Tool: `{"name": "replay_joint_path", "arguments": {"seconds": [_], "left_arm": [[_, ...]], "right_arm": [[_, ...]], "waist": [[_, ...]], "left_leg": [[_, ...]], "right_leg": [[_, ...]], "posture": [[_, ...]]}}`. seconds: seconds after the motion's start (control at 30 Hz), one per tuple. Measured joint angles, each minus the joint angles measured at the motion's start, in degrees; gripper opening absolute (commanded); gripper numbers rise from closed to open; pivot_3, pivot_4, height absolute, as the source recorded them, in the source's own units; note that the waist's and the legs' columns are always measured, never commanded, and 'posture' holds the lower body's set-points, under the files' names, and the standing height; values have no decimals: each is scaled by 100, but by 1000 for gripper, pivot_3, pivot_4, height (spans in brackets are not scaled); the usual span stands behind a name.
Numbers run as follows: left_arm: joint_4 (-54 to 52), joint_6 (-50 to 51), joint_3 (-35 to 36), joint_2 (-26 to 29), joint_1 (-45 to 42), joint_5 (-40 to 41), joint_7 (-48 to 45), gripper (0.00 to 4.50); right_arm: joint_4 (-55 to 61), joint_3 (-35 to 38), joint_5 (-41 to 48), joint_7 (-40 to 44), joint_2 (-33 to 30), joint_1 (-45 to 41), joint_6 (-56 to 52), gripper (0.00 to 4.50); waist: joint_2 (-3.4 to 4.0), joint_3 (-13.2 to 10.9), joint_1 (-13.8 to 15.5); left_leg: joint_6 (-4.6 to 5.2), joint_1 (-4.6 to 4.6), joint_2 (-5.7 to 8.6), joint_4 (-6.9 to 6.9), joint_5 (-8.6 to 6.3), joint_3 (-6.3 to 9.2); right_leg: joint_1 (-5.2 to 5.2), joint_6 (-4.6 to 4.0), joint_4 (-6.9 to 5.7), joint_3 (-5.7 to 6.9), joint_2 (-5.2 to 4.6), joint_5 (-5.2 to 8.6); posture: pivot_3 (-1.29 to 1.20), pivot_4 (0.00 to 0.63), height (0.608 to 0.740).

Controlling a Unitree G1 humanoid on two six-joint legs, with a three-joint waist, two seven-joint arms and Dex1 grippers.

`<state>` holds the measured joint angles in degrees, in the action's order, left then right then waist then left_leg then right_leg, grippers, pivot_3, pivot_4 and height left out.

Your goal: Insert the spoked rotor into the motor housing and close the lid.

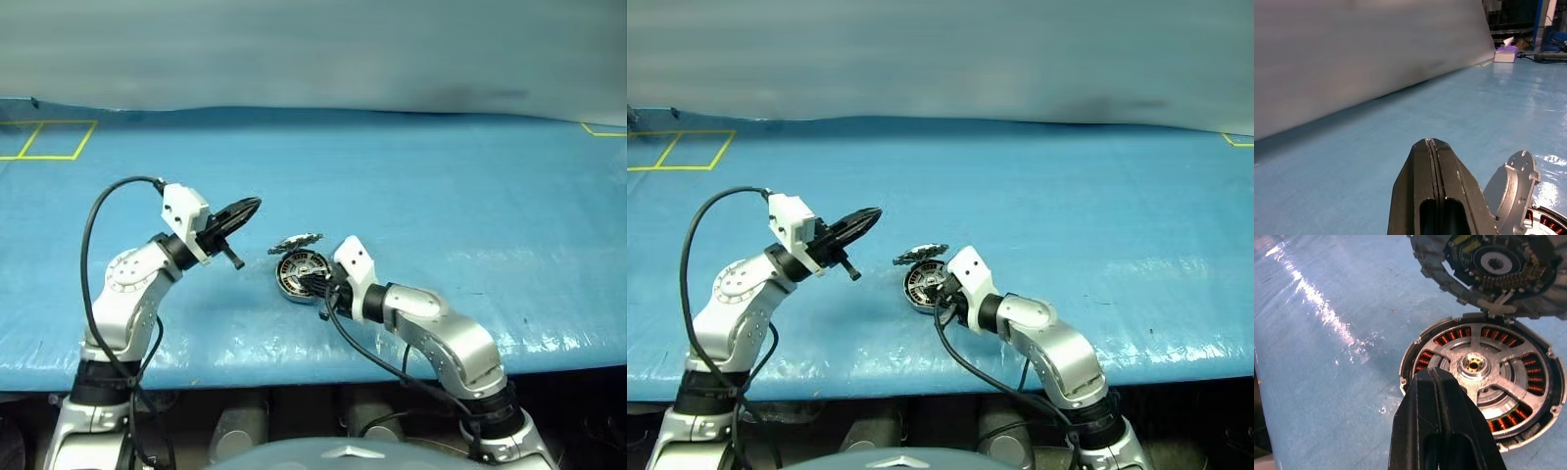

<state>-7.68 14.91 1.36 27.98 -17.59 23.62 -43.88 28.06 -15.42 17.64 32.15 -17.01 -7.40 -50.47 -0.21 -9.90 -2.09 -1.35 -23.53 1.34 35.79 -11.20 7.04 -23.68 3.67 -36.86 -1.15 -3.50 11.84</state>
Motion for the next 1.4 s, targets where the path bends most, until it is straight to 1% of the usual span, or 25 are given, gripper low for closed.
{"name": "replay_joint_path", "arguments": {"seconds": [0.23, 0.43, 0.5, 0.63, 0.73, 0.93, 1.2, 1.4], "left_arm": [[1585, -50, -706, 79, -1082, -520, -890, 0], [2433, -64, -1220, 60, -1540, -881, -1626, 0], [2508, -49, -1417, 84, -1546, -1030, -1806, 0], [2416, 112, -1509, 212, -1532, -1143, -2034, 0], [1949, 250, -1480, 328, -1312, -1113, -2132, 0], [1424, 329, -1413, 319, -1021, -1005, -2064, 0], [1444, 194, -1288, 163, -1123, -1014, -1614, 0], [1714, 101, -1289, 38, -1480, -1003, -1625, 0]], "right_arm": [[216, 55, 107, -23, -120, 405, 330, 35], [332, 95, 114, -149, -220, 819, 456, 35], [383, 109, 114, -218, -225, 859, 495, 35], [422, 161, 132, -354, -175, 937, 518, 35], [434, 241, 154, -429, -168, 1017, 521, 35], [442, 246, 198, -469, -167, 1026, 521, 35], [425, 239, 201, -462, -180, 896, 521, 35], [422, 239, 204, -464, -179, 889, 521, 35]], "waist": [[-4, -2, -4], [-7, -4, -13], [-7, -4, -20], [-11, -6, -14], [-11, -7, -5], [-11, -7, 5], [-12, -7, 5], [-12, -7, 2]], "left_leg": [[0, -2, 0, 1, 0, 1], [1, -2, 0, 1, 0, 1], [1, -2, 0, 2, 0, 1], [1, -3, -1, 2, 0, 3], [1, -4, 0, -2, 0, 3], [1, -3, 0, 2, 0, 6], [1, -4, 0, 5, 0, 6], [1, -4, 2, 6, 1, 5]], "right_leg": [[-1, 3, 0, 0, 1, -2], [-2, 5, 0, -1, 1, -3], [-2, 5, -1, -2, 1, -3], [-2, 4, -1, -1, 1, -2], [-2, 3, 4, -2, -2, -1], [0, 3, 1, -1, -1, -1], [0, 5, 0, 0, -1, -2], [1, 6, 0, -1, 0, -3]], "posture": [[0, 150, 740], [0, 150, 740], [0, 150, 740], [0, 150, 740], [0, 150, 740], [0, 150, 740], [0, 150, 740], [0, 150, 740]]}}
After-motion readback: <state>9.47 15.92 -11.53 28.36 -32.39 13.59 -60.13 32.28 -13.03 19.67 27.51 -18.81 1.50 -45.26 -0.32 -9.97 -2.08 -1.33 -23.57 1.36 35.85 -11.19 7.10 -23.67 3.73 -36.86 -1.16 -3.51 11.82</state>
